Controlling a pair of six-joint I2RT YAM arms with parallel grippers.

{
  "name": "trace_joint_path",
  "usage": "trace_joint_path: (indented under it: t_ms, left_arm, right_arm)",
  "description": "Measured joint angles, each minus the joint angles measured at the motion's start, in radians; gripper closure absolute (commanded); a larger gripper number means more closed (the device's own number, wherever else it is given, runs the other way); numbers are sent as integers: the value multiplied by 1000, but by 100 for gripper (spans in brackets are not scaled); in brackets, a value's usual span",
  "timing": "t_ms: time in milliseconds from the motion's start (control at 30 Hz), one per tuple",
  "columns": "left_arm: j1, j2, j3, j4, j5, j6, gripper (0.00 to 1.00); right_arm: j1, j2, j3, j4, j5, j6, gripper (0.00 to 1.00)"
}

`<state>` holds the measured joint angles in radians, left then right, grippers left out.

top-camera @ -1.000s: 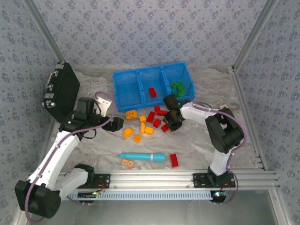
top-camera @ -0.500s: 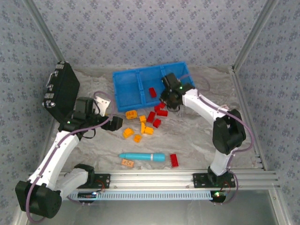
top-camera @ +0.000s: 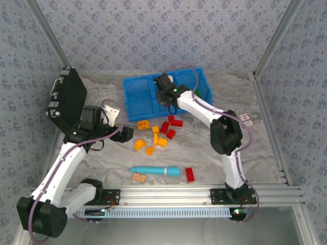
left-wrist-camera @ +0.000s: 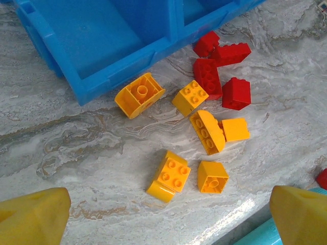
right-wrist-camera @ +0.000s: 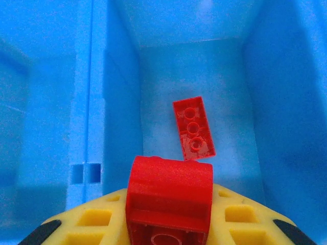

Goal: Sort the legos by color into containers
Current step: Place the lego in the container, then pick up the lego from the bottom-center of the table.

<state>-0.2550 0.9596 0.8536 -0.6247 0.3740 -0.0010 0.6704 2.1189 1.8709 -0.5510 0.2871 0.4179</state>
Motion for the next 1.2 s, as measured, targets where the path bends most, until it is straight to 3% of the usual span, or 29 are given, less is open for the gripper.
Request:
trace_joint_path:
  t_ms: [333, 500, 733, 833, 967, 1200]
  left_arm:
    - [0, 8, 0, 0, -1, 0, 0]
    - [0, 8, 0, 0, -7, 0, 0]
    - [0, 0, 0, -1, -8, 0, 0]
    - [0, -6, 0, -1, -9, 0, 0]
    - [0, -21, 0, -1, -22, 0, 0]
    - [1, -29, 0, -2, -23, 0, 0]
  right_arm:
    - [-16, 117, 178, -21, 55, -147, 55]
    - [-34, 119, 183, -42, 58, -155, 45]
    - [-34, 60, 100, -53, 65, -156, 44]
    - [-18, -73, -42, -67, 73, -144, 42]
    - [27, -387, -323, -90, 85, -87, 37]
    - [182, -974, -797, -184, 86, 198, 37]
